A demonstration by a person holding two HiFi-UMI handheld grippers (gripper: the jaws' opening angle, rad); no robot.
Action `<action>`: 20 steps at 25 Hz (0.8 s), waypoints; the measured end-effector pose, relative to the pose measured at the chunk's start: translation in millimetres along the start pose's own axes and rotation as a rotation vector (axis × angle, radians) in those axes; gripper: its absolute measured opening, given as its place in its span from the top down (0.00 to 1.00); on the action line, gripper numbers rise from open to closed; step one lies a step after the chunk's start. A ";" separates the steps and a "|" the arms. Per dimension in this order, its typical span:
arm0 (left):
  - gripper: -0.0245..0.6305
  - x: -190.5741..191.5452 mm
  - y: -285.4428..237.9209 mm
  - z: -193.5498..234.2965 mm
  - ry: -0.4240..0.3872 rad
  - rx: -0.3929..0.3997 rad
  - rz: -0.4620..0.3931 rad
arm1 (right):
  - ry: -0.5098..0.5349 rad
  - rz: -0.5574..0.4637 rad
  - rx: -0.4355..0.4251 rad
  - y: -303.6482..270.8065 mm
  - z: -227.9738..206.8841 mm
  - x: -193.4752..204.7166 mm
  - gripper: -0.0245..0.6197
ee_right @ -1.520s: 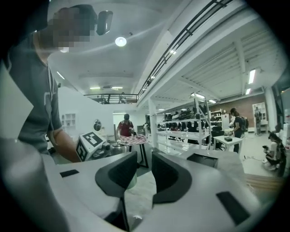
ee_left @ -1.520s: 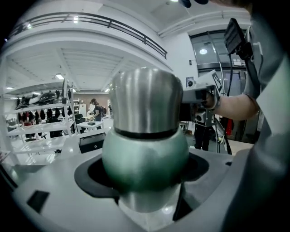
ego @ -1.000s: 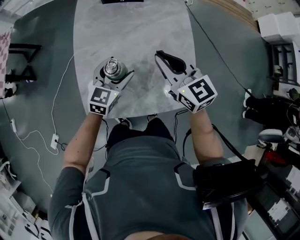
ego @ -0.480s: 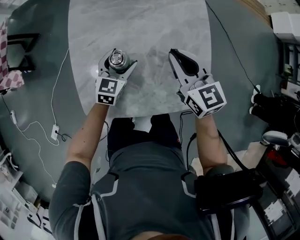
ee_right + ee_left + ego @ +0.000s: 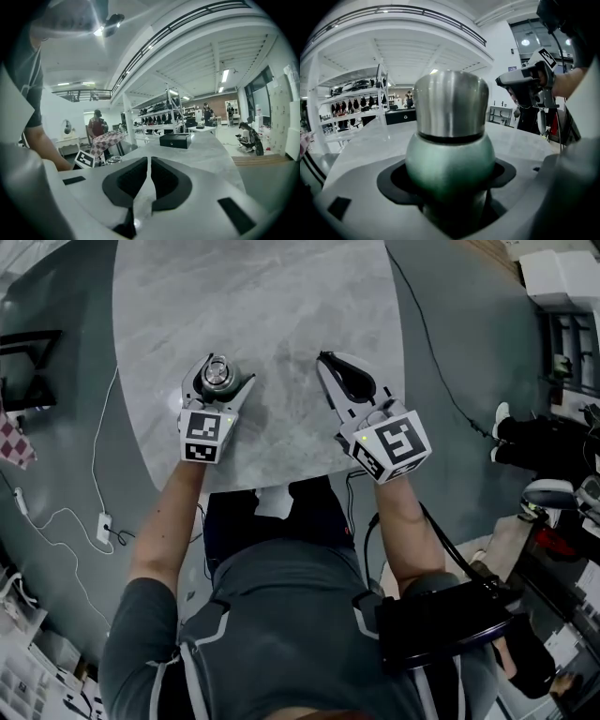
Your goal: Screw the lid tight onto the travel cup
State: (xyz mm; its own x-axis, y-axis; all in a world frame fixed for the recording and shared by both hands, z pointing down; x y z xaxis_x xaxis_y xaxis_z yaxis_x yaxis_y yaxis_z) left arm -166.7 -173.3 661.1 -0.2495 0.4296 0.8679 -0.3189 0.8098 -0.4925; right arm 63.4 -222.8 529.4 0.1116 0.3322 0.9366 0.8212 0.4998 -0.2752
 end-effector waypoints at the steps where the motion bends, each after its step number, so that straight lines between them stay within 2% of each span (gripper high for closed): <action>1: 0.37 0.4 -0.5 0.9 0.005 0.004 -0.004 | -0.001 -0.002 0.002 0.5 -0.3 1.0 0.89; 6: 0.37 -2.1 3.4 -2.5 -0.008 0.008 0.000 | -0.020 -0.008 0.004 10.5 1.2 0.8 0.89; 11: 0.37 16.0 -2.1 -6.7 -0.019 0.033 0.108 | -0.022 -0.014 -0.014 16.6 11.3 -6.4 0.89; 16: 0.36 1.5 20.1 -10.9 0.056 0.030 0.131 | 0.007 -0.030 -0.019 36.4 21.6 -32.3 0.89; 20: 0.35 11.0 41.5 -6.5 0.094 0.035 0.154 | 0.020 -0.022 -0.025 35.0 26.1 -42.0 0.89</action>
State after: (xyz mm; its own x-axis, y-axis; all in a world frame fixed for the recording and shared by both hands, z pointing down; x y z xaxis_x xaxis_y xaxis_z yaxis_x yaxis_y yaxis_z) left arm -176.7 -132.4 650.6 -0.2117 0.5844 0.7834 -0.3157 0.7177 -0.6207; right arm 72.8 -198.3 474.8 0.1040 0.3051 0.9466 0.8375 0.4865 -0.2488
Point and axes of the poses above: the fingertips, and each gripper's own axes: y backward along the fingers, z to its left, x out of its underside, the point moved 8 cm from there along y, backward along the fingers, and after that the axes turned 4 degrees about -y, right-handed, at the moved point
